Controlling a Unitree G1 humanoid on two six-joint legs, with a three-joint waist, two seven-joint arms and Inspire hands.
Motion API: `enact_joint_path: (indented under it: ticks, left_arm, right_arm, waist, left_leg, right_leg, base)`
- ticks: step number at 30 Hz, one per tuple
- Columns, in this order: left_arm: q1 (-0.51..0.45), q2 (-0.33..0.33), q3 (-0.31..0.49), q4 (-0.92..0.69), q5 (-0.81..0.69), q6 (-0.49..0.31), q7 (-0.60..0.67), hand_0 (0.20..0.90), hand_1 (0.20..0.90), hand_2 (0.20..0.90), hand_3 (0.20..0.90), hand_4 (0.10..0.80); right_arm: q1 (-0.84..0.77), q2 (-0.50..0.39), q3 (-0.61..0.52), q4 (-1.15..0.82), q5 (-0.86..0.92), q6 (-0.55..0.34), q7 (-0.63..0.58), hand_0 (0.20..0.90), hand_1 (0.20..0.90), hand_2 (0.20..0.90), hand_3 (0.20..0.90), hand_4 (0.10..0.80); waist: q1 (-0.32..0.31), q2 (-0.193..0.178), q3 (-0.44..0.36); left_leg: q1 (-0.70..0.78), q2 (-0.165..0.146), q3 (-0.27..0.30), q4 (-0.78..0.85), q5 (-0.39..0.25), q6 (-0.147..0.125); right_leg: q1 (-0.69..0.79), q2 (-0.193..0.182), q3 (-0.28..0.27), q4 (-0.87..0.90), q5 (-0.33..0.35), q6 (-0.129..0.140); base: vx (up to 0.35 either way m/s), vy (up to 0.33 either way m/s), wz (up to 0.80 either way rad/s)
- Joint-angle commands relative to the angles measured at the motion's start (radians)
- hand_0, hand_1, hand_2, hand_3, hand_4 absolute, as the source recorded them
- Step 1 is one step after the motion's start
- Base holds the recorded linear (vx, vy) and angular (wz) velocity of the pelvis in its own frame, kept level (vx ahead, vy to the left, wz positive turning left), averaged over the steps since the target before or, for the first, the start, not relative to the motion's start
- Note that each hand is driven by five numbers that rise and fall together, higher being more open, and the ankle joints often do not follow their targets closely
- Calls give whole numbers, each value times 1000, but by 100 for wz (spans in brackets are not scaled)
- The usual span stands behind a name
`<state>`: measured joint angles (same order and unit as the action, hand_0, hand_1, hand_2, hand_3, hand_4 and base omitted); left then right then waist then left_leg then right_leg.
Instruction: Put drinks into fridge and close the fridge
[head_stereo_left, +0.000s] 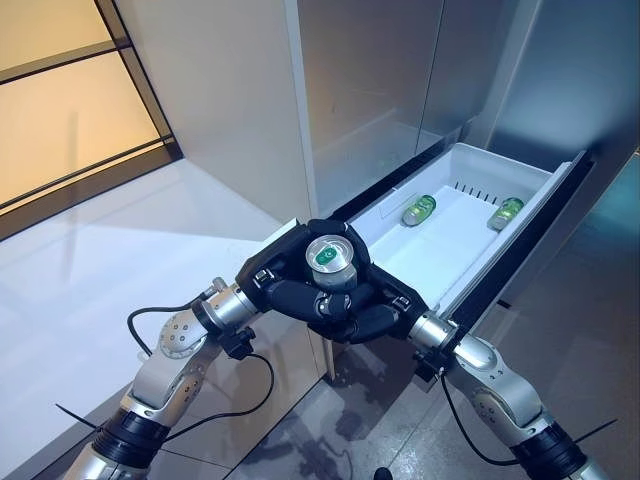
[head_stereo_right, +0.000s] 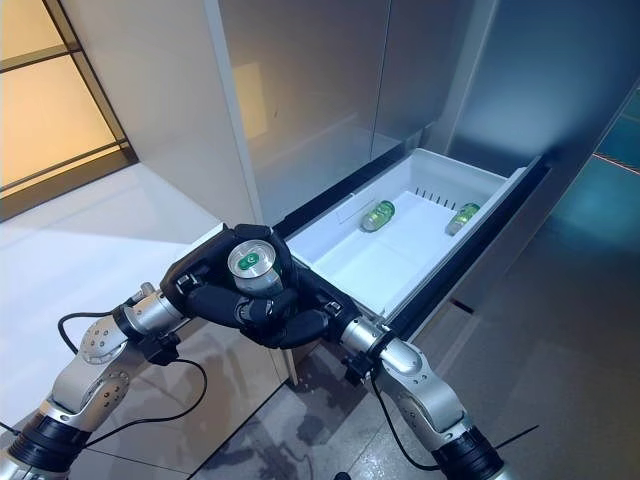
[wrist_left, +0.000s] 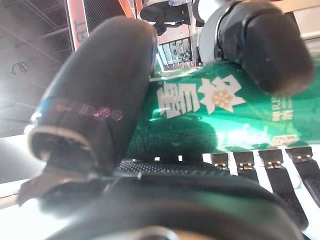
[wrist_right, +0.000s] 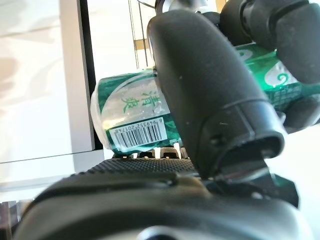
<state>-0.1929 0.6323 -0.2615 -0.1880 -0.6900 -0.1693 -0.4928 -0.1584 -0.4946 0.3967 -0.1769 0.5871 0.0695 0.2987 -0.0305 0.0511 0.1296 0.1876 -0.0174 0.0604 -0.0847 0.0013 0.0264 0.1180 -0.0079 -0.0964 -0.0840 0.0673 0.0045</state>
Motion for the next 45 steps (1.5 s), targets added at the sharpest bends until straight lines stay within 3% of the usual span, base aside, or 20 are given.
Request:
enact_joint_path:
  ticks: [1, 8, 9, 10, 11, 34, 36, 37, 41, 43, 45]
  left_arm:
    - [-186, -47, 32, -69, -59, -89, 13, 300, 300, 300, 200, 100]
    - [-188, -46, 23, -74, -84, -106, 12, 300, 300, 300, 200, 100]
    - [-191, -47, 18, -75, -88, -107, 14, 300, 300, 300, 200, 100]
    - [-194, -50, 13, -74, -90, -106, 14, 300, 300, 300, 200, 100]
    - [-194, -52, 9, -73, -93, -107, 13, 300, 300, 300, 200, 100]
    - [-178, -95, -9, -71, -69, -89, 31, 300, 300, 300, 200, 100]
    - [-176, -96, -5, -68, -52, -93, 35, 481, 481, 481, 411, 311]
    - [-174, -90, -1, -68, -54, -96, 33, 533, 533, 533, 472, 372]
    - [-170, -79, 14, -67, -62, -108, 30, 575, 575, 575, 521, 421]
    - [-174, -74, 22, -69, -60, -112, 38, 900, 900, 900, 900, 800]
    - [-178, -67, 31, -70, -66, -122, 54, 900, 900, 900, 900, 800]
  right_arm:
    - [-172, 63, -23, -113, 48, -61, -10, 900, 900, 900, 900, 800]
    - [-169, 57, 17, -102, 110, 30, 61, 900, 900, 900, 900, 800]
    - [-171, 58, 24, -97, 119, 28, 65, 764, 764, 764, 741, 641]
    - [-173, 62, 32, -94, 124, 21, 69, 434, 434, 434, 356, 256]
    - [-174, 64, 35, -91, 131, 14, 75, 300, 300, 300, 200, 100]
    - [-196, 91, -12, -136, 92, -101, -61, 300, 300, 300, 200, 100]
    - [-202, 83, -25, -138, 79, -108, -79, 300, 300, 300, 200, 100]
    - [-206, 76, -36, -142, 77, -105, -87, 300, 300, 300, 200, 100]
    - [-228, 46, -78, -144, 59, -112, -129, 300, 300, 300, 200, 100]
    - [-241, 39, -98, -140, 49, -112, -150, 300, 300, 300, 200, 100]
    - [-257, 23, -120, -135, 43, -112, -172, 300, 300, 300, 200, 100]
  waist:
    - [4, -31, -67]
    - [5, -35, -69]
    - [6, -35, -69]
    - [6, -36, -70]
    - [7, -36, -69]
    - [5, -34, -66]
    - [6, -35, -65]
    - [7, -35, -65]
    - [9, -36, -68]
    - [11, -38, -69]
    - [11, -39, -71]
  left_leg:
    - [-17, -40, 3, 6, -45, 12]
    - [-17, -39, 3, 6, -44, 11]
    - [-16, -39, 4, 6, -44, 10]
    - [-15, -39, 3, 6, -44, 10]
    - [-14, -39, 2, 6, -44, 10]
    - [-9, -40, -2, 13, -49, 15]
    - [-7, -40, -4, 13, -50, 16]
    - [-7, -41, -5, 13, -51, 15]
    - [-9, -41, -8, 13, -52, 14]
    - [-17, -41, -7, 16, -46, 13]
    - [-17, -41, -9, 15, -46, 13]
  right_leg:
    - [10, 9, 45, 45, -95, 56]
    - [12, 9, 45, 44, -96, 56]
    - [13, 9, 44, 44, -96, 56]
    - [15, 8, 43, 43, -96, 56]
    - [16, 8, 42, 43, -97, 56]
    - [14, 10, 46, 61, -105, 55]
    - [16, 11, 44, 63, -106, 54]
    - [17, 11, 43, 62, -106, 54]
    - [15, 11, 41, 64, -107, 53]
    - [7, 11, 40, 66, -100, 51]
    - [8, 11, 38, 66, -100, 51]
  base:
    - [0, 0, 0]
    - [0, 0, 0]
    - [0, 0, 0]
    - [0, 0, 0]
    - [0, 0, 0]
    - [0, 0, 0]
    - [0, 0, 0]
    - [0, 0, 0]
    - [0, 0, 0]
    - [0, 0, 0]
    - [0, 0, 0]
